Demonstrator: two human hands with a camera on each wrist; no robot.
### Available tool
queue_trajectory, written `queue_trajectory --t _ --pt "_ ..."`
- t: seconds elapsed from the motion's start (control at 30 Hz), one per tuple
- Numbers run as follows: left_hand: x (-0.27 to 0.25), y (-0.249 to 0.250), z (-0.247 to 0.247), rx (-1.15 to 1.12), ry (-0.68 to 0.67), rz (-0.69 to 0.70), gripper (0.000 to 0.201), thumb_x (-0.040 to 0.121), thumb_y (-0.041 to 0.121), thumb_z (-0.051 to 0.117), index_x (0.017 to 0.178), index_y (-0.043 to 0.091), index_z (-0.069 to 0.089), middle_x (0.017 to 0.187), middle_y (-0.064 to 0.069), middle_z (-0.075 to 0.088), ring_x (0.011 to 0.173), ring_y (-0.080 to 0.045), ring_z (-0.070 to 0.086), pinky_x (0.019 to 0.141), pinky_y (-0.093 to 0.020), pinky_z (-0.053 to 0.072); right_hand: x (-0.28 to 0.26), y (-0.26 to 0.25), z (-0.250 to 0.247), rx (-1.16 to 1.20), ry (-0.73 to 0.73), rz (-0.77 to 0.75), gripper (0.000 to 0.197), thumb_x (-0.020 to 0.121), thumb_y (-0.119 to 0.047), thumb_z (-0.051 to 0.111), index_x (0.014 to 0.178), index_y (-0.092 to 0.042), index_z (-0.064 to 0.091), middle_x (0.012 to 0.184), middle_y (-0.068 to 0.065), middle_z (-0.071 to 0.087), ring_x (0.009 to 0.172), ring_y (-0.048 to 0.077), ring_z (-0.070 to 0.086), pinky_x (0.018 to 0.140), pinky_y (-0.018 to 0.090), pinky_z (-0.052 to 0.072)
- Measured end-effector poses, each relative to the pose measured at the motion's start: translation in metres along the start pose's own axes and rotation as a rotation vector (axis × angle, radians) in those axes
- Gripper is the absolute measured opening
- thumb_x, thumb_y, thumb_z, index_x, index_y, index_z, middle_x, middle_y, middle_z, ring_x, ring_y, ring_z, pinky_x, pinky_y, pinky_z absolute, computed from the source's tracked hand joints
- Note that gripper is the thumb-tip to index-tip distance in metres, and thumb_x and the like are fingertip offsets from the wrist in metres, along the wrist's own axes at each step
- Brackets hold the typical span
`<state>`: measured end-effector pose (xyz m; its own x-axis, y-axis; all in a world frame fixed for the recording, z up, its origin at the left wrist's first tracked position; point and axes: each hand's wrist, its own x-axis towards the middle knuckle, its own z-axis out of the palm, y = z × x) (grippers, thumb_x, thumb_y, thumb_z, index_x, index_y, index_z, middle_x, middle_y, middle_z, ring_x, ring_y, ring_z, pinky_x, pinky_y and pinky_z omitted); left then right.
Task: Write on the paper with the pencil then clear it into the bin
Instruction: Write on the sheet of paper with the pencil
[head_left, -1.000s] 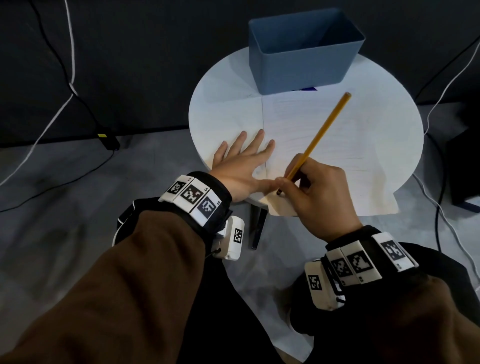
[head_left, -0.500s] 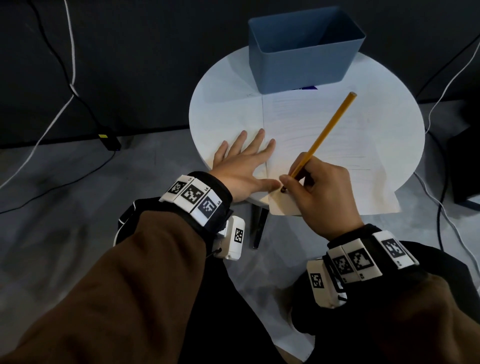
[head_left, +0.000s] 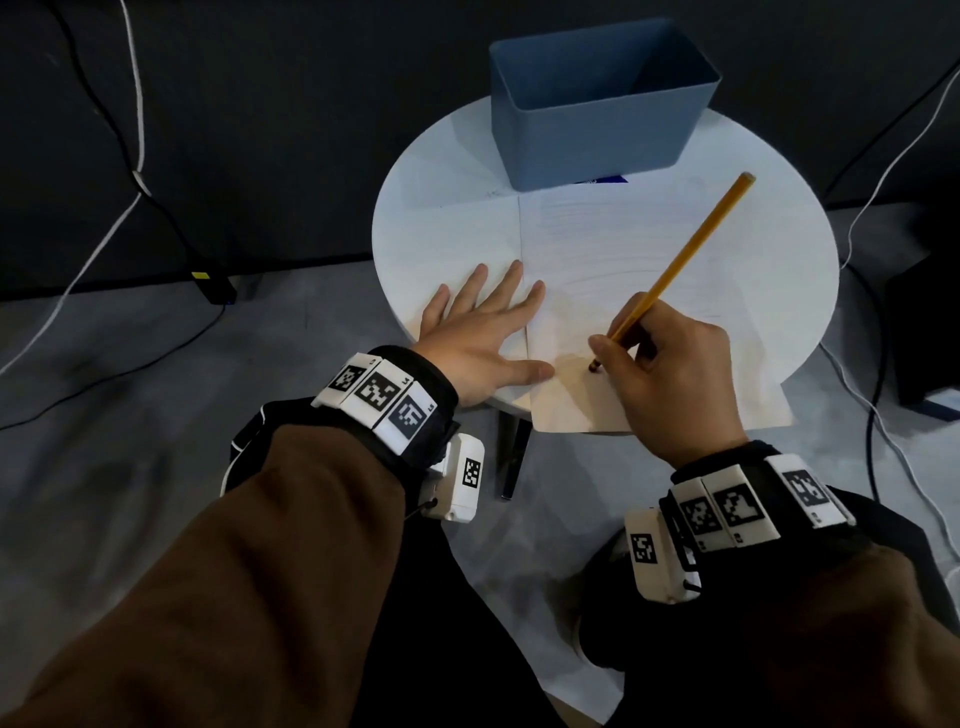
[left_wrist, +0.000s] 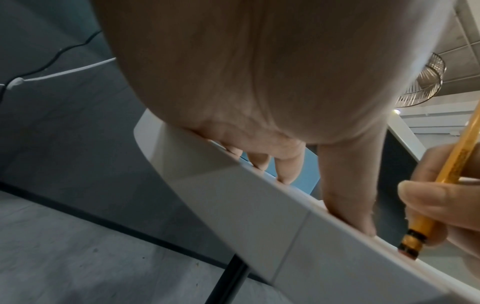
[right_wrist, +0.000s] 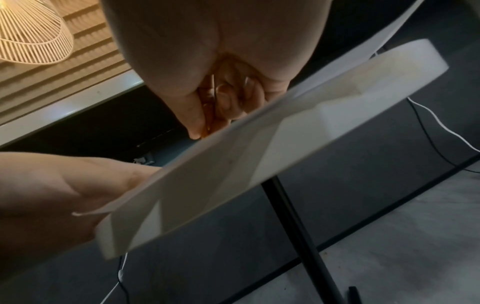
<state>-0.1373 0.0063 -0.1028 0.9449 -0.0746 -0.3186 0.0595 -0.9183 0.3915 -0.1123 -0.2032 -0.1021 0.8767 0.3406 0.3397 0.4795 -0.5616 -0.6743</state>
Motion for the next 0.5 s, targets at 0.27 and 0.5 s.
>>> queue_trajectory --t 0.27,0.5 --pt "0.001 -0.001 0.002 -0.015 0.003 0.001 0.089 0.089 0.070 0.051 0.156 0.046 -0.003 0.162 0.022 -0.021 0.148 -0.008 -0.025 0.120 -0.039 -0.016 -0.005 -0.007 0.007 0.026 -0.072 -0.039 0.017 0.091 -0.019 0.074 0.080 -0.017 0.061 0.065 -0.017 0.063 0.056 0.006 0.057 0.057 0.023 0.045" --pt "-0.001 -0.002 0.001 -0.035 0.013 0.015 0.087 0.090 0.067 0.052 0.157 0.046 0.000 0.162 0.021 -0.019 0.148 -0.008 -0.024 0.120 -0.039 -0.016 0.000 0.003 -0.007 0.019 0.019 0.030 0.019 0.090 -0.018 0.074 0.078 -0.018 0.059 0.063 -0.019 0.058 0.055 0.009 0.056 0.057 0.025 0.043"
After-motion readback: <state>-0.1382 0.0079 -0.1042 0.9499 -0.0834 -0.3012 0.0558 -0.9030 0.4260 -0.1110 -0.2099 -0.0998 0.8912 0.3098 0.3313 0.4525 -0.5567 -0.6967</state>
